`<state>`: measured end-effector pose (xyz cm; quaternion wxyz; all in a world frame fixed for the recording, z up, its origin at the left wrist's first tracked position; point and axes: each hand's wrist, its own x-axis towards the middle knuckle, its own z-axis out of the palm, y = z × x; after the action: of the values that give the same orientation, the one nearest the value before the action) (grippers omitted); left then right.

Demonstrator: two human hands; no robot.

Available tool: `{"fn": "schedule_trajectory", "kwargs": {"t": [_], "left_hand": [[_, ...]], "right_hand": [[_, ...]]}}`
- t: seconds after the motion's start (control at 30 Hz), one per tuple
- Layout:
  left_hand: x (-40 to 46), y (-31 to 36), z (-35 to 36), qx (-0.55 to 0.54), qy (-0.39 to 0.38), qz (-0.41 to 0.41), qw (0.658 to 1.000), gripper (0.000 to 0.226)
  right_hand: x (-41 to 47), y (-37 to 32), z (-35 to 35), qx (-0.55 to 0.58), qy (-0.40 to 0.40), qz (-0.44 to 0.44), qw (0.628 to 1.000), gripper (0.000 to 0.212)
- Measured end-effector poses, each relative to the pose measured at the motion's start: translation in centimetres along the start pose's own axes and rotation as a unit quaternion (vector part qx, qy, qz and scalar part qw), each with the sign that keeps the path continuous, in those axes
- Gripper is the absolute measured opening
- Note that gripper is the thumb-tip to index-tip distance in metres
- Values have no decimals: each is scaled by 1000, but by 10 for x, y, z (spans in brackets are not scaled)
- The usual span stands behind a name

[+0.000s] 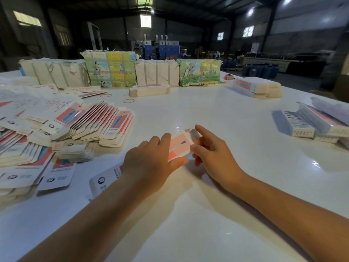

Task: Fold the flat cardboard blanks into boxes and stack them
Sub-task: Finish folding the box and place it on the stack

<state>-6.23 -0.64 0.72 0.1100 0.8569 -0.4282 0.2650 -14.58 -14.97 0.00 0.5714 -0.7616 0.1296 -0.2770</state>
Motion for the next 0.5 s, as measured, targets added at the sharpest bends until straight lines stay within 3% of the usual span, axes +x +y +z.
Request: {"fn": "schedule_trajectory", "kwargs": {"t": [0.13, 0.5], "left_hand": [[-1, 1, 5, 47, 11, 29, 998, 85], [-1, 3, 13, 83, 4, 46, 995, 84]], "right_hand": [[1, 1, 1, -18, -28, 4, 999, 22], [-2, -2, 3, -108, -26, -70, 991, 26]]}}
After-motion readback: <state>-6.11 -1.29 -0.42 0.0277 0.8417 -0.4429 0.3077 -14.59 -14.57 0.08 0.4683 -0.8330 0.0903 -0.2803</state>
